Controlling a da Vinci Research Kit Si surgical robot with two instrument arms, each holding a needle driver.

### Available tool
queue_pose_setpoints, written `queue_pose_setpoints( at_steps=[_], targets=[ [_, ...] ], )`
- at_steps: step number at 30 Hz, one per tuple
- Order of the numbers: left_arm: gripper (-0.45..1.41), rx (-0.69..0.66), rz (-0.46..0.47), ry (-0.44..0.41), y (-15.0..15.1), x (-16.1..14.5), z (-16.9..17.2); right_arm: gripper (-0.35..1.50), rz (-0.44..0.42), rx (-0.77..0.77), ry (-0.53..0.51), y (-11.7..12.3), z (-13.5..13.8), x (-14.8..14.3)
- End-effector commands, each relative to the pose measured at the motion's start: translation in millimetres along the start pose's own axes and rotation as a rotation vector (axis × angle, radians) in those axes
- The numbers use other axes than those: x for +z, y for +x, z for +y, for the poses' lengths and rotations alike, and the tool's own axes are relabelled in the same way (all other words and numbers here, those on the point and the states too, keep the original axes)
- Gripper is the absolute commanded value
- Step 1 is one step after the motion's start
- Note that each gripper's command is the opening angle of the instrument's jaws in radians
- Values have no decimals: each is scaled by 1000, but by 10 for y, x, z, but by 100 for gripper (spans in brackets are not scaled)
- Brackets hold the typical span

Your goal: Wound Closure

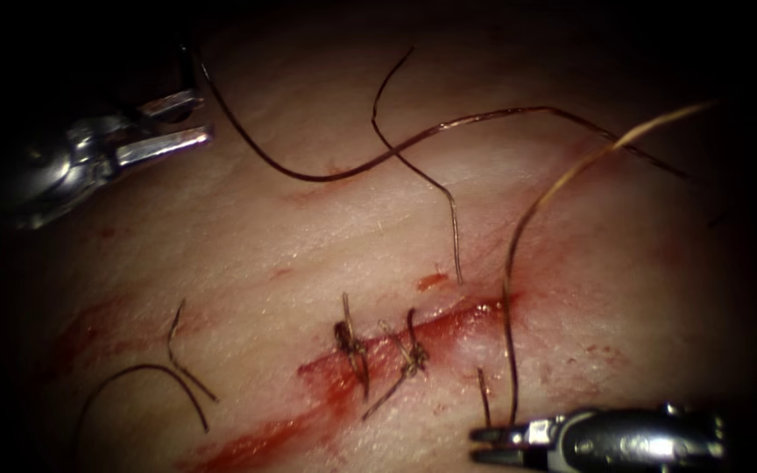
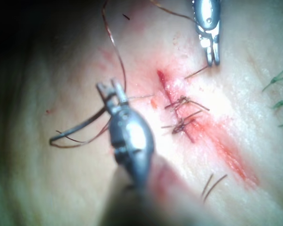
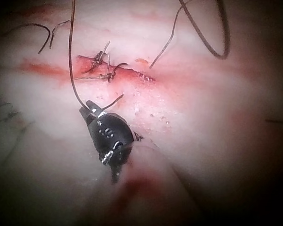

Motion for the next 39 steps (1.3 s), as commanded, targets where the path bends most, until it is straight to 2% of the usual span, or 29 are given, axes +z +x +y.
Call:
queue_pose_setpoints(
  at_steps=[1,3,6,14,19,23,24,26,27,28,31,32,33,35,38,39],
  targets=[
    [-45,-1,-1,-2,-6,6,3,-35,-5,0,19,3,-20,12],
    [-45,0,1,-3,-6,8,4,-35,-12,-4,18,12,-33,8],
    [-45,1,-2,-3,-6,9,5,-35,5,-2,11,18,-35,2],
    [-45,1,1,-6,-6,9,4,-35,29,13,70,30,-63,-4],
    [-45,1,-2,-6,-6,11,5,-35,-2,15,90,34,-67,-13],
    [-45,1,0,-9,-6,11,5,-35,-6,-9,26,38,-57,-28],
    [-45,1,0,-9,-6,11,5,-28,-9,-26,29,36,-57,-32],
    [-45,1,0,-8,-6,11,5,68,1,-47,16,34,-53,-38],
    [-45,1,0,-8,-6,11,6,118,3,-57,-23,31,-51,-41],
    [-45,1,0,-8,-6,11,5,140,2,-67,-97,24,-45,-52],
    [-45,1,0,-8,-6,11,5,148,30,-58,-128,13,-37,-69],
    [-45,1,0,-8,-6,11,5,148,31,-43,-135,3,-25,-88],
    [-45,1,0,-8,-6,11,5,148,29,-39,-136,0,-22,-93],
    [-45,1,0,-8,-6,11,5,148,51,-18,-154,-12,3,-121],
    [-45,2,0,-7,-7,12,5,148,64,-1,-165,-18,22,-122],
    [-45,2,1,-8,-7,14,7,148,99,8,-165,-21,40,-112]
  ],
)
